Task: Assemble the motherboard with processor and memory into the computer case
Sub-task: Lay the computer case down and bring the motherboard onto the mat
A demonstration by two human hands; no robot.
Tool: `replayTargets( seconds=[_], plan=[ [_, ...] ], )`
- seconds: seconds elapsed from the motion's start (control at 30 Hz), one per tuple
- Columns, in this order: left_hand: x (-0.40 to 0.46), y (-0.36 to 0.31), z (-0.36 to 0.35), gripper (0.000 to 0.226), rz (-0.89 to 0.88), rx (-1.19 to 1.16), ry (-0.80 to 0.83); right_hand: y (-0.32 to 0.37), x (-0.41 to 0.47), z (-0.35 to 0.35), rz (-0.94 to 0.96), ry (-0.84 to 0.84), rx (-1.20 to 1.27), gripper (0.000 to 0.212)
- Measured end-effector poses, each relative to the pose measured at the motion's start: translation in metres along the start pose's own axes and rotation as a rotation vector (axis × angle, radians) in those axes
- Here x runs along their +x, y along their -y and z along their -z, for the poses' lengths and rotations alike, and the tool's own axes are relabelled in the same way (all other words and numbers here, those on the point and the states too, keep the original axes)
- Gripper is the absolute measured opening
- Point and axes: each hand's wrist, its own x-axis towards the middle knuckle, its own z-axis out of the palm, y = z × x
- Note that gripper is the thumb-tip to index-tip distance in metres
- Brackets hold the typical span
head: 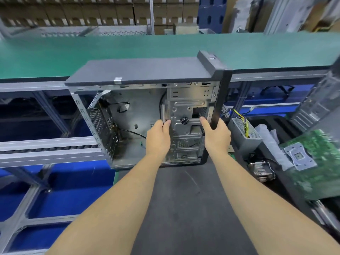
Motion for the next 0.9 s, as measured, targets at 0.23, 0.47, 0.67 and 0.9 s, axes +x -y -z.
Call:
replayTargets(
  seconds=[0.23,0.47,0.67,0.9],
  plan=[
    [-0.014,-0.035,0.000,0.046,-0.096,-0.106,-0.069,0.013,0.007,0.030,0.064,-0.139,-0.039,0.052],
    [-0.019,-0.043,-0.010,0.046,-0.015,-0.153,-0.043,0.011,0.017,0.042,0.046,-0.129,-0.217,0.064],
    [-0.007,-0.041,-0.014,0.045,0.079,-0.150,-0.006,0.009,0.023,0.037,-0.027,-0.060,-0.306,0.065],
    [0.002,-0.018,-0.034,0.026,0.237,-0.268,0.205,-0.016,0.041,0.024,0.058,0.221,-0.211,0.031]
  ],
)
